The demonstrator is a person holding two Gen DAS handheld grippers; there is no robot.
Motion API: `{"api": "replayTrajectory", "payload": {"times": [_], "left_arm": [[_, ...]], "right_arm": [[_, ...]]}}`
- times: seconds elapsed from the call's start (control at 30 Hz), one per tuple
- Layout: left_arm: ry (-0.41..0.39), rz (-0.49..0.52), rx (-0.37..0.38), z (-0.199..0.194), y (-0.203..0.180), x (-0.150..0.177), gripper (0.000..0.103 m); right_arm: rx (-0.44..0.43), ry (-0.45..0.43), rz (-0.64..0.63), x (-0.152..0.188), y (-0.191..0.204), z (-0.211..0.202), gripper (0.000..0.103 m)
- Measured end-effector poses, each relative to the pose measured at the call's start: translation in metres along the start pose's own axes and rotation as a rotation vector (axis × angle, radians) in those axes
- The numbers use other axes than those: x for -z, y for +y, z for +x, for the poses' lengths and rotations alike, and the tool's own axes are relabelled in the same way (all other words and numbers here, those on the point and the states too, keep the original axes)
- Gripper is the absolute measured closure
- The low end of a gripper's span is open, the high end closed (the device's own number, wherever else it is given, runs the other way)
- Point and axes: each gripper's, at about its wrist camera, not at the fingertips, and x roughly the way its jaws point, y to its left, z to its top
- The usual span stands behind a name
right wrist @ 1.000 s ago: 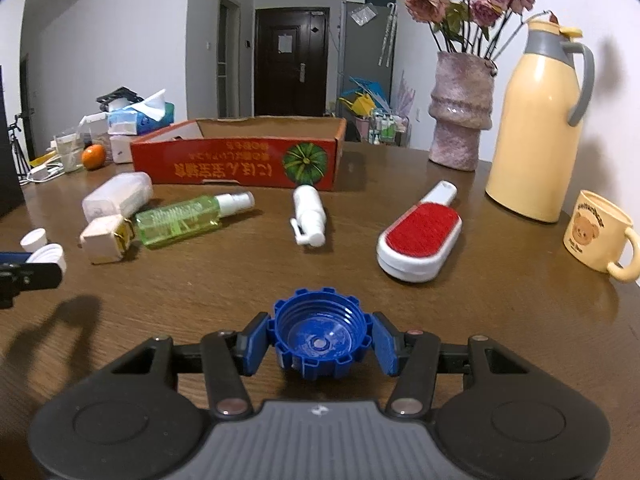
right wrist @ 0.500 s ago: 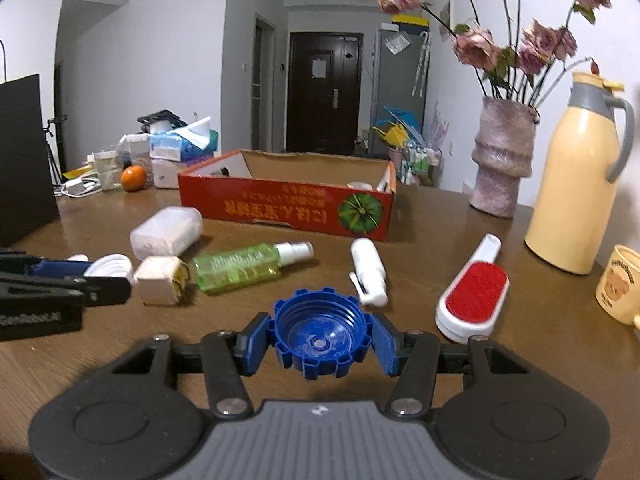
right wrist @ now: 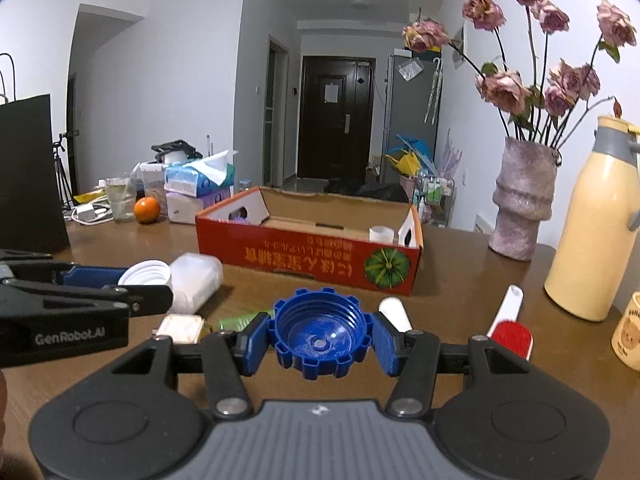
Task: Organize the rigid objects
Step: 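Carry the white cap and blue cap with both grippers over the cardboard box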
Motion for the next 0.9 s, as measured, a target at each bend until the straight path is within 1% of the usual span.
{"api": "replayTrajectory", "payload": {"times": [0.37, 0.9], "left_arm": [[-0.066, 0.004, 0.004, 0.01, 0.003, -0.031, 0.062], [-0.105, -0.011, -0.005, 0.038, 0.005, -0.06, 0.062]], "right_arm": [[0.014, -0.054, 0.006, -0.028, 0.002, 0.018, 0.05], [0.04, -0.095, 0.043, -0.054, -0.004, 0.043, 0.05]]}}
